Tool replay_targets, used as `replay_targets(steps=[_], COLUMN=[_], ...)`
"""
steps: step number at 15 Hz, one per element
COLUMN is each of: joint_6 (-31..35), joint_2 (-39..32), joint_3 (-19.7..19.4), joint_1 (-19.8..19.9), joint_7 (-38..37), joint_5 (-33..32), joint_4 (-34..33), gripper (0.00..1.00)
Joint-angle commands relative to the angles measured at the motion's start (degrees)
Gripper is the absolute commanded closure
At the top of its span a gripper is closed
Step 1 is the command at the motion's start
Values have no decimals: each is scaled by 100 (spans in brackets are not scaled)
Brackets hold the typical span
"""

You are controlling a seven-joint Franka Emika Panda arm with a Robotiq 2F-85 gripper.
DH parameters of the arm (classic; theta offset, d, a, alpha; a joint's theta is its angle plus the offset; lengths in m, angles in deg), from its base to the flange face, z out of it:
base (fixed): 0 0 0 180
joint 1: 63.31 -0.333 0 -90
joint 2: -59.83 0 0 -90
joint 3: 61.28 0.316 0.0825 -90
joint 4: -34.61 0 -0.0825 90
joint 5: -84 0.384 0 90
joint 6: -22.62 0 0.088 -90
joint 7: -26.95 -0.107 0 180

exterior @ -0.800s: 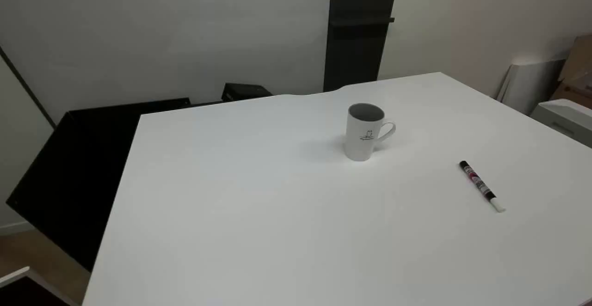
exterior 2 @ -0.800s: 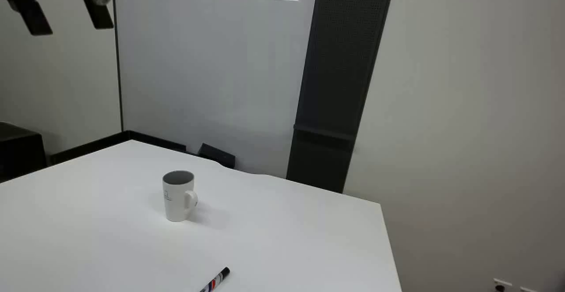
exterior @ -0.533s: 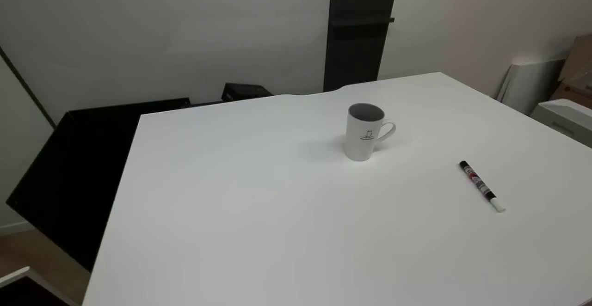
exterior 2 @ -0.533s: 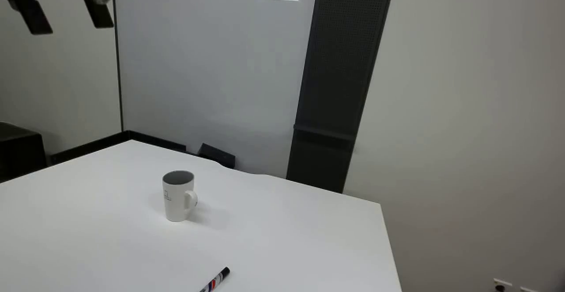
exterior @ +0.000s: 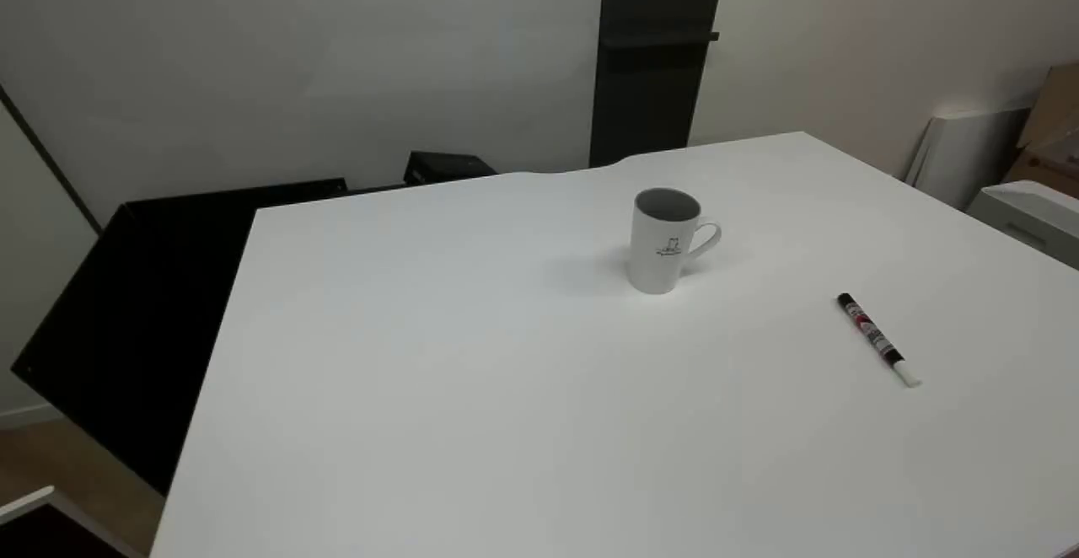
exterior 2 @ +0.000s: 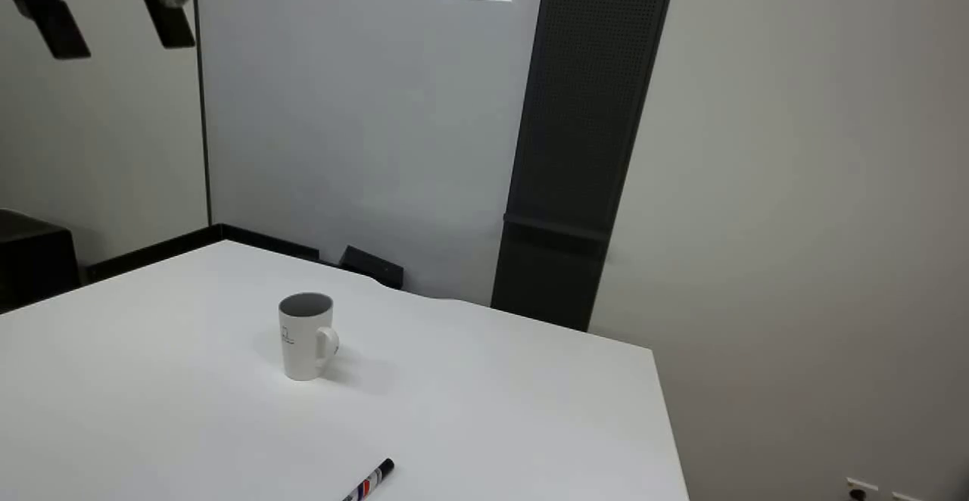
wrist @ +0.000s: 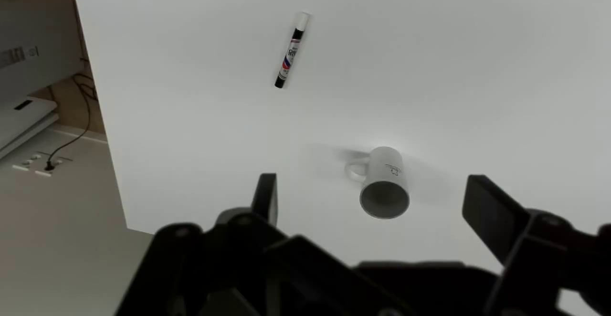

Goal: Put the pen in the mug

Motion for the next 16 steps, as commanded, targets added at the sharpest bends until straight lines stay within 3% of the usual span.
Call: replay_targets(steps=[1,5,12,16], joint_6=[-18,14,345,959], joint_2=[-10,-328,-1526,-2149], joint_3=[-65,-213,-635,-769], joint_1=[-87,25,453,591], joint_7=[-45,-56,-177,-499], joint_5=[-49,-39,-99,-32], joint_4=[-13,-215,-620,-628], gripper=[0,0,0,0])
